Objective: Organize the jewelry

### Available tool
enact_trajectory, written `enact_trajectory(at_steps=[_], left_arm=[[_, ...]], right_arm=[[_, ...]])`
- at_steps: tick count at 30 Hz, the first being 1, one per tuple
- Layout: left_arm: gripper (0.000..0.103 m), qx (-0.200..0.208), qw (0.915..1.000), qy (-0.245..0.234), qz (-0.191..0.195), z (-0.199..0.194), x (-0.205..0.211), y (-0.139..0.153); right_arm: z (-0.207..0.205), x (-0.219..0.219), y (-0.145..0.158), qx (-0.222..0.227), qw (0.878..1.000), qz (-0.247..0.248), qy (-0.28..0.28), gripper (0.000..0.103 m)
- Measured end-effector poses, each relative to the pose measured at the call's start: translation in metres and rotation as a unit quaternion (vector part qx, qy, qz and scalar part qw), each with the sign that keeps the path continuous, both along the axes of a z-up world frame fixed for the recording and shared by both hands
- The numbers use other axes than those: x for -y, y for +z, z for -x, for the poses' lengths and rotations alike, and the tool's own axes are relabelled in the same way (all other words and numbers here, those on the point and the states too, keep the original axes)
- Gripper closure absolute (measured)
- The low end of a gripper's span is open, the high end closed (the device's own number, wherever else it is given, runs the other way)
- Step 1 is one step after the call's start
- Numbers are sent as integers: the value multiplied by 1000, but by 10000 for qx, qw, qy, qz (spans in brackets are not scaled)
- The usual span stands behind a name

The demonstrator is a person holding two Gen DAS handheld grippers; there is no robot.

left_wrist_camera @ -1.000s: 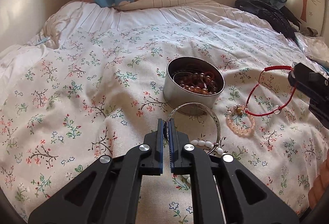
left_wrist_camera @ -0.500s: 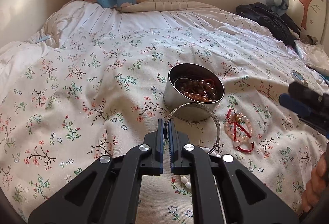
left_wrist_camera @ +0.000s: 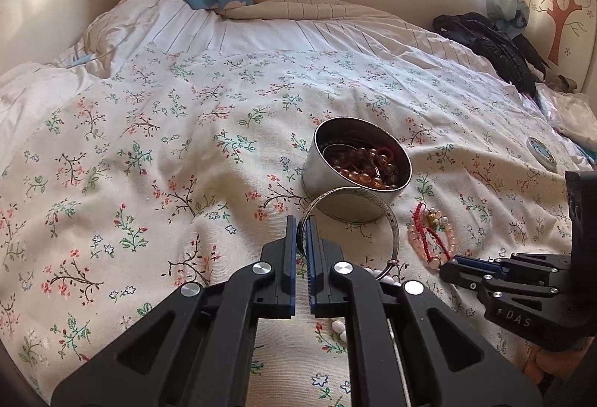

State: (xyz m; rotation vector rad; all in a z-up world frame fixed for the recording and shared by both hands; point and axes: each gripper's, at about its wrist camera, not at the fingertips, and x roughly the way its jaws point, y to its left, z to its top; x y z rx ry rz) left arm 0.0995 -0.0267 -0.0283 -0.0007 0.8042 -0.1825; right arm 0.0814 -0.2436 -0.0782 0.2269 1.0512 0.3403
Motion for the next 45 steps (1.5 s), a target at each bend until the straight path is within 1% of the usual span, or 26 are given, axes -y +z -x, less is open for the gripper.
enact_trajectory(at_steps=[3, 5, 7, 9, 12, 14, 16, 21, 24, 31, 36, 45], left_arm=[[99, 5, 10000, 23, 20, 0, -2, 0], [99, 24, 10000, 17, 25, 0, -1, 1], [99, 53, 10000, 4, 40, 1, -1, 2], [99, 84, 10000, -8, 53, 2, 0, 3], [99, 128, 9998, -32, 126, 2, 1, 5], [99, 172, 9997, -42, 159, 1, 2, 6], [99, 193, 9996, -59, 174, 0, 4, 8], [99, 198, 9995, -48, 244, -7, 9, 8], [99, 194, 9993, -2, 309, -14, 10, 9], [99, 194, 9990, -18, 400, -35, 21, 8], [99, 218, 9990, -74, 392, -45, 31, 7], [99, 245, 9988, -109, 419, -62, 39, 5]], right_arm=[[6, 11, 7, 68, 9984, -558, -83, 92], [9, 23, 12, 179, 9939, -1066, -204, 92], [10, 33, 21, 353, 9866, -1562, -312, 92], [12, 42, 27, 524, 9786, -1950, -396, 92], [13, 50, 41, 932, 9616, -2545, -431, 92], [12, 53, 50, 1156, 9520, -2797, -451, 92], [9, 54, 56, 1283, 9452, -2962, -483, 92], [-6, 54, 65, 1439, 9347, -3203, -550, 92], [-15, 49, 68, 1514, 9326, -3238, -488, 92], [-29, 33, 69, 1470, 9410, -3034, -290, 92], [-40, 30, 67, 1467, 9429, -2979, -259, 92], [-57, 21, 64, 1432, 9504, -2753, -206, 92]])
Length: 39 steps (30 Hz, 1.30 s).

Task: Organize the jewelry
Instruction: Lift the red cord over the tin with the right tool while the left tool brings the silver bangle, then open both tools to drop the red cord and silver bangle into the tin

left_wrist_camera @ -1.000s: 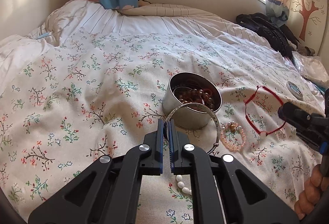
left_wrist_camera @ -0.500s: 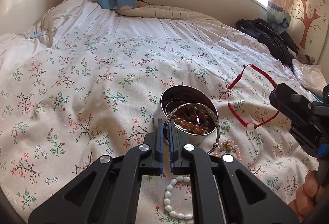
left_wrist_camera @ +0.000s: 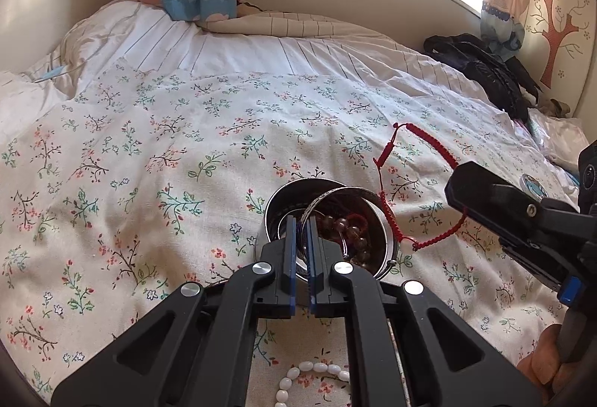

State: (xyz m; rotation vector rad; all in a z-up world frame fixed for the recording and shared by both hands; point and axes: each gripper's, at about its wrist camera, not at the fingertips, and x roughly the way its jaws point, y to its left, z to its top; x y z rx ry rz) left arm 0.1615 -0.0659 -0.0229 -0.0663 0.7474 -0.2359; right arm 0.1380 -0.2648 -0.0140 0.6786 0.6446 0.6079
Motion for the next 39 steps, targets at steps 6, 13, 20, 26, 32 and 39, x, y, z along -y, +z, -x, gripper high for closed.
enact_trajectory(at_steps=[6, 13, 20, 26, 32, 39], left_arm=[[98, -62, 10000, -54, -5, -11, 7, -5], [61, 45, 9992, 398, 8, -11, -8, 1], [54, 126, 9979, 636, -19, -9, -19, 6], [51, 183, 9977, 599, -245, -7, -14, 6], [47, 248, 9971, 596, -399, -6, -10, 6], [45, 295, 9966, 583, -492, -4, -8, 7]], right_arm=[[-10, -5, -3, -22, 9999, 143, 16, 92], [-31, -23, -20, -409, 9980, 418, 255, 86], [-28, -13, -19, -384, 9986, 360, -8, 65], [-32, -3, -24, -572, 9977, 292, -226, 53], [-31, -1, -25, -608, 9972, 320, -281, 49], [-31, 0, -26, -633, 9970, 333, -305, 45]])
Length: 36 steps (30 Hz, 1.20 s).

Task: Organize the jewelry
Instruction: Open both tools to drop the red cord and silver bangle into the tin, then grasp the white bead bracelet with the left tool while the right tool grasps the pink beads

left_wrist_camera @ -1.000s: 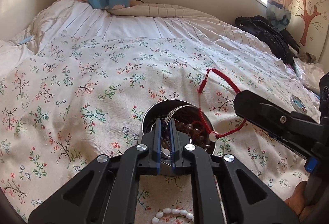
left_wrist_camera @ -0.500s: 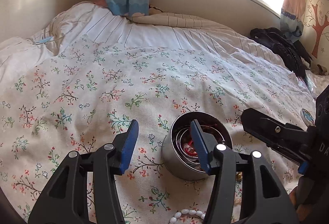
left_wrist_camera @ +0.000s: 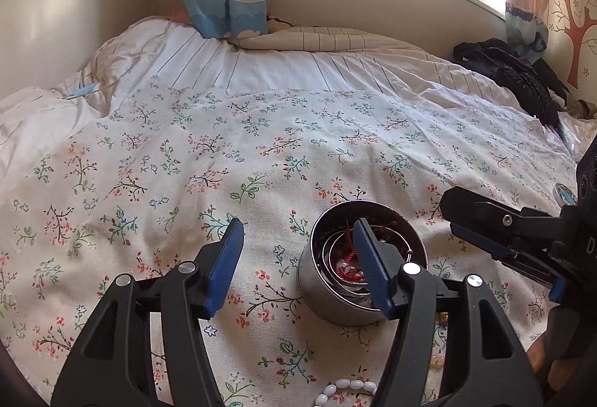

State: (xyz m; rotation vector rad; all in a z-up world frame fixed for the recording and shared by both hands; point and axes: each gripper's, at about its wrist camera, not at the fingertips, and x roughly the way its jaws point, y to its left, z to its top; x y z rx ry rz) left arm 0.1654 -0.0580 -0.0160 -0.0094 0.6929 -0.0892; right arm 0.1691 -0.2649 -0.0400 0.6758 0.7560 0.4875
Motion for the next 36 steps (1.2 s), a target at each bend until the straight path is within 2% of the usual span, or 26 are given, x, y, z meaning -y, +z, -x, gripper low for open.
enact_trajectory(at_steps=[11, 15, 19, 23, 27, 30, 32, 34, 36], left_arm=[[41, -28, 10000, -33, -81, 1, 0, -2], [40, -225, 9997, -63, 0, 3, -12, -6], [40, -596, 9980, -77, 178, 9, -27, -16], [40, -676, 9967, -437, -76, 32, -16, -21], [40, -766, 9900, -932, -738, 55, 10, -30], [40, -966, 9826, -1111, -1129, 61, 22, -42], [40, -1121, 9804, -1116, -1179, 61, 23, -48], [40, -1369, 9785, -1120, -1065, 59, 19, -55], [51, -1485, 9768, -1198, -971, 59, 17, -59]], right_arm=[[0, 2, -1, -35, 10000, 17, -38, 44], [10, 12, 0, -129, 9991, 313, -236, 41], [25, 23, -11, -636, 9932, 912, -354, 40], [38, 27, -24, -996, 9855, 1332, -333, 40], [46, 9, -29, -1003, 9746, 2002, -98, 40], [48, -12, -29, -795, 9623, 2599, 94, 40], [48, -25, -29, -632, 9564, 2840, 260, 40], [45, -33, -38, -708, 9473, 3103, 370, 40], [40, -37, -48, -897, 9394, 3277, 452, 40]])
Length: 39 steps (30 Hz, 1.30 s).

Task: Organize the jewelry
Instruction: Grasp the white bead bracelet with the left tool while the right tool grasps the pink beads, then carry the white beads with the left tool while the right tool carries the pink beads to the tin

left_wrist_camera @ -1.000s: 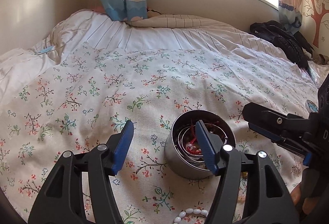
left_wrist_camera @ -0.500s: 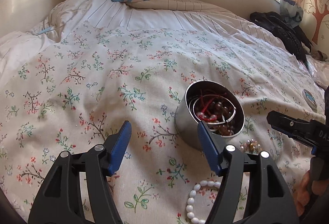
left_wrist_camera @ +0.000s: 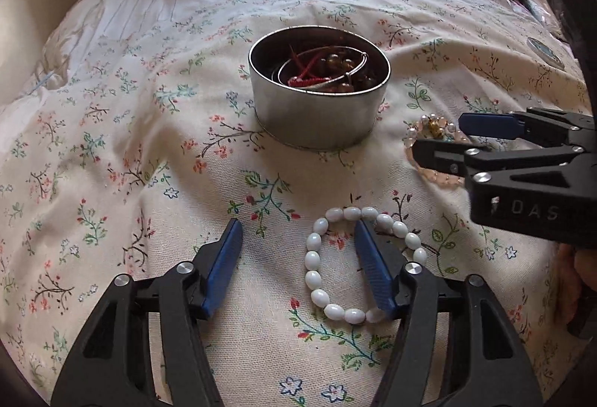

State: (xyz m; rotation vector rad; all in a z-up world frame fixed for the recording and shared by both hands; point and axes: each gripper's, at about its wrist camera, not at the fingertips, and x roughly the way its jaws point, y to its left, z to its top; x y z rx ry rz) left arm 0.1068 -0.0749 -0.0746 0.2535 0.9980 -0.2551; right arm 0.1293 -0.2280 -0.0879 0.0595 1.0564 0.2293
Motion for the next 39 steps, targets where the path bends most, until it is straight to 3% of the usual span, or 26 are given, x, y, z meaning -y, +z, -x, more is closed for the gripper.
enact_trajectory(at_steps=[2, 4, 6, 8, 11, 14, 20, 24, 32, 39], left_arm=[[64, -26, 9999, -97, -7, 4, 3, -1], [81, -12, 9998, -191, -75, 10, 6, -2], [96, -26, 9998, -209, -47, 15, 5, -1], [96, -102, 9996, -177, 190, 18, 0, 2], [96, -84, 9974, -122, 704, 20, -9, 13], [96, 192, 9927, -170, 1179, 31, -13, 30], [96, 590, 9851, -93, 1610, 51, -19, 51], [96, 866, 9840, 41, 1558, 59, -22, 60], [96, 1298, 9855, 302, 1046, 58, -22, 67], [96, 1499, 9839, 271, 932, 59, -20, 70]], right_arm=[[2, -2, 0, -48, 9998, 168, 10, 48], [7, -1, 0, -95, 9997, 203, 12, 72], [13, 6, -1, -176, 9998, -60, -51, 84], [20, 18, 0, -236, 9983, -498, -181, 94], [34, 38, 3, -236, 9919, -1187, -398, 94], [49, 48, 15, -3, 9841, -1710, -480, 94], [74, 55, 48, 772, 9636, -2544, -300, 94], [85, 47, 65, 1112, 9619, -2491, -169, 94], [84, 39, 70, 1233, 9672, -2221, -52, 94], [84, 34, 70, 1304, 9694, -2082, 12, 94]])
